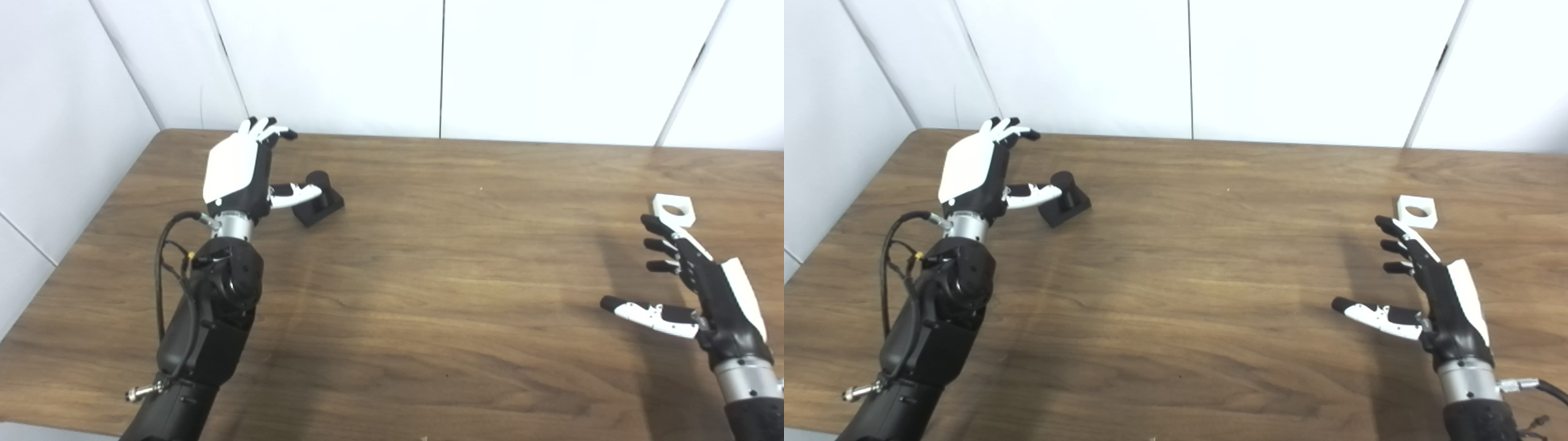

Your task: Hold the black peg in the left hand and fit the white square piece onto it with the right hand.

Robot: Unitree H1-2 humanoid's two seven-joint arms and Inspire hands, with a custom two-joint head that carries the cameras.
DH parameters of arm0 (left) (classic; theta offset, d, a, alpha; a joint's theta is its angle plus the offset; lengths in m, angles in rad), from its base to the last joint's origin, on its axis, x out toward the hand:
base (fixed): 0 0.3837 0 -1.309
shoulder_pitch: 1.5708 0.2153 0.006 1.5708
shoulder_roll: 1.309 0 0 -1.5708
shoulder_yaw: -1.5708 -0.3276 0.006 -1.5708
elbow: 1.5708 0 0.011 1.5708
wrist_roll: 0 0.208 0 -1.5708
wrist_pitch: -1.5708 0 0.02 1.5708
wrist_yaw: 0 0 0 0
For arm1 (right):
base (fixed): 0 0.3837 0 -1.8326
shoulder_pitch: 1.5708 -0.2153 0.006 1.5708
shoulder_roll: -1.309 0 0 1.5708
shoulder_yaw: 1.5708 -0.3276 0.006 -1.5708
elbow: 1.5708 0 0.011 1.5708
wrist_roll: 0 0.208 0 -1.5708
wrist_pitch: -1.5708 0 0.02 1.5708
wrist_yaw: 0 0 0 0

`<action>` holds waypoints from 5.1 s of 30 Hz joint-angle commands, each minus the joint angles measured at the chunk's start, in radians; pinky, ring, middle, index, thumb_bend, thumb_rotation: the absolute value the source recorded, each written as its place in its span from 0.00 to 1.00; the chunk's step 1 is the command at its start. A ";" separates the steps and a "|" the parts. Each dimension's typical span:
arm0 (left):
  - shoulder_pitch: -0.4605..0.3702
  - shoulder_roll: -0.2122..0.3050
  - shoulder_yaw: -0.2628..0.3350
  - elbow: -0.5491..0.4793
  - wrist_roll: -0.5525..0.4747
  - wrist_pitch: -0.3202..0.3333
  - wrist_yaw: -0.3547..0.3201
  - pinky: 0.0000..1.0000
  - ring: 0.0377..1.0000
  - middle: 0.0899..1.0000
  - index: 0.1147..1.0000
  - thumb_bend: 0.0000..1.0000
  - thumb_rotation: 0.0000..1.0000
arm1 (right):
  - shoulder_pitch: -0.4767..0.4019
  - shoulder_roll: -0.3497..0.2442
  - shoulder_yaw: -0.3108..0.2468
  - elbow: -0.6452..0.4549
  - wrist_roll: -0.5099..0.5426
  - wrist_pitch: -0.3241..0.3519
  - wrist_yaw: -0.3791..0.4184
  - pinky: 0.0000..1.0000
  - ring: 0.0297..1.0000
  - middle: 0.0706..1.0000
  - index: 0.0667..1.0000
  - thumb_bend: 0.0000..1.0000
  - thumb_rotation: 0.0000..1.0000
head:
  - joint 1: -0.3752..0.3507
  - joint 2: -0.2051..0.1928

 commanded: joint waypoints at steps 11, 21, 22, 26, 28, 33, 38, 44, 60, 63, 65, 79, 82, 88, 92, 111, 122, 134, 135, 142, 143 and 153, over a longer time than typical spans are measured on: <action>-0.051 0.037 -0.042 0.031 0.026 0.064 -0.013 1.00 1.00 1.00 0.67 0.99 0.55 | -0.025 -0.002 -0.002 -0.066 -0.013 0.016 -0.004 0.70 0.82 0.87 0.85 0.65 0.00 | -0.009 0.009; -0.046 0.040 -0.073 0.109 0.029 0.048 0.018 1.00 1.00 1.00 0.66 0.98 0.55 | -0.025 0.000 -0.003 -0.075 -0.014 0.027 -0.006 0.71 0.83 0.87 0.85 0.64 0.00 | -0.018 0.009; -0.044 0.042 -0.079 0.125 0.033 0.038 0.031 1.00 1.00 1.00 0.66 0.98 0.54 | -0.024 0.000 -0.004 -0.074 -0.012 0.023 -0.007 0.72 0.83 0.88 0.85 0.65 0.00 | -0.018 0.009; -0.045 0.050 -0.105 0.184 0.046 0.026 0.073 1.00 1.00 1.00 0.65 0.98 0.51 | -0.016 -0.002 -0.011 -0.071 0.005 0.006 -0.009 0.73 0.84 0.89 0.85 0.65 0.00 | -0.022 0.014; -0.047 0.053 -0.116 0.206 0.049 0.027 0.084 1.00 1.00 1.00 0.65 0.97 0.51 | -0.012 -0.002 -0.013 -0.081 0.007 0.019 -0.006 0.72 0.84 0.89 0.85 0.65 0.00 | -0.022 0.014; -0.054 0.050 -0.125 0.259 0.038 0.013 0.117 1.00 1.00 1.00 0.64 0.94 0.48 | -0.006 -0.005 -0.012 -0.099 0.003 0.038 0.002 0.73 0.84 0.89 0.85 0.64 0.00 | -0.024 0.017; -0.063 0.054 -0.140 0.329 0.038 -0.015 0.163 1.00 1.00 1.00 0.63 0.88 0.45 | -0.002 -0.009 -0.009 -0.097 0.003 0.027 0.006 0.73 0.84 0.89 0.85 0.64 0.00 | -0.031 0.019; -0.069 0.051 -0.142 0.388 0.008 -0.048 0.191 1.00 1.00 1.00 0.61 0.78 0.43 | 0.006 -0.013 -0.012 -0.095 0.010 0.020 0.005 0.73 0.84 0.90 0.85 0.64 0.00 | -0.032 0.019; -0.071 0.056 -0.157 0.376 -0.079 -0.064 0.127 1.00 1.00 0.96 0.53 0.67 0.39 | 0.012 -0.004 -0.030 -0.114 0.012 0.034 -0.004 0.73 0.83 0.89 0.84 0.59 0.00 | -0.037 0.028; -0.070 0.057 -0.164 0.380 -0.082 -0.069 0.123 1.00 1.00 0.95 0.52 0.65 0.40 | 0.016 -0.002 -0.034 -0.120 0.011 0.036 -0.005 0.72 0.83 0.89 0.83 0.58 0.00 | -0.036 0.029; -0.070 0.058 -0.168 0.378 -0.086 -0.065 0.113 1.00 1.00 0.95 0.51 0.66 0.37 | 0.017 0.000 -0.036 -0.120 0.010 0.034 -0.008 0.72 0.83 0.89 0.83 0.57 0.00 | -0.039 0.030; -0.065 0.067 -0.171 0.370 -0.157 -0.089 0.088 1.00 1.00 0.93 0.42 0.52 0.07 | 0.014 0.013 -0.042 -0.113 0.011 0.024 -0.008 0.72 0.83 0.89 0.83 0.55 0.00 | -0.040 0.034; -0.065 0.067 -0.173 0.366 -0.160 -0.086 0.084 1.00 1.00 0.93 0.42 0.52 0.07 | 0.013 0.013 -0.041 -0.117 0.010 0.034 -0.004 0.73 0.83 0.89 0.83 0.55 0.00 | -0.039 0.034; -0.064 0.070 -0.174 0.368 -0.180 -0.111 0.076 1.00 1.00 0.93 0.42 0.52 0.07 | 0.013 0.012 -0.039 -0.119 -0.004 0.039 -0.005 0.72 0.82 0.89 0.83 0.54 0.00 | -0.043 0.035; -0.055 0.080 -0.179 0.344 -0.205 -0.132 0.048 1.00 1.00 0.94 0.42 0.52 0.07 | 0.011 0.017 -0.039 -0.112 -0.002 0.030 -0.009 0.72 0.82 0.88 0.82 0.54 0.00 | -0.057 0.038; -0.043 0.136 -0.201 0.144 -0.486 -0.392 -0.285 1.00 1.00 0.98 0.43 0.52 0.09 | 0.007 0.021 -0.024 -0.081 -0.019 0.010 -0.023 0.71 0.82 0.88 0.82 0.54 0.15 | -0.089 0.043; -0.040 0.097 -0.267 0.092 -0.452 -0.495 -0.362 1.00 1.00 1.00 0.42 0.52 0.09 | 0.016 0.020 -0.024 -0.057 -0.025 -0.028 -0.042 0.70 0.81 0.87 0.82 0.56 0.25 | -0.120 0.051; -0.007 -0.001 -0.356 0.055 -0.380 -0.563 -0.360 1.00 1.00 1.00 0.42 0.52 0.09 | 0.021 0.014 -0.030 -0.036 -0.009 -0.060 -0.051 0.70 0.82 0.88 0.82 0.57 0.27 | -0.128 0.055; -0.004 -0.011 -0.364 0.060 -0.375 -0.572 -0.358 1.00 1.00 1.00 0.42 0.52 0.09 | 0.021 0.014 -0.030 -0.034 -0.009 -0.064 -0.052 0.70 0.82 0.87 0.82 0.57 0.28 | -0.128 0.055; 0.010 -0.071 -0.408 0.097 -0.349 -0.596 -0.347 1.00 1.00 1.00 0.42 0.52 0.09 | 0.024 0.013 -0.030 -0.042 -0.016 -0.062 -0.053 0.70 0.81 0.87 0.82 0.58 0.31 | -0.142 0.062; 0.012 -0.076 -0.413 0.100 -0.346 -0.597 -0.347 1.00 1.00 1.00 0.42 0.52 0.09 | 0.025 0.013 -0.030 -0.046 -0.017 -0.056 -0.051 0.70 0.81 0.87 0.82 0.58 0.31 | -0.144 0.063; 0.032 -0.023 -0.400 0.079 -0.376 -0.605 -0.372 1.00 1.00 1.00 0.42 0.52 0.08 | 0.024 0.044 0.001 -0.008 -0.078 -0.120 -0.102 0.66 0.79 0.85 0.80 0.61 0.32 | -0.500 0.066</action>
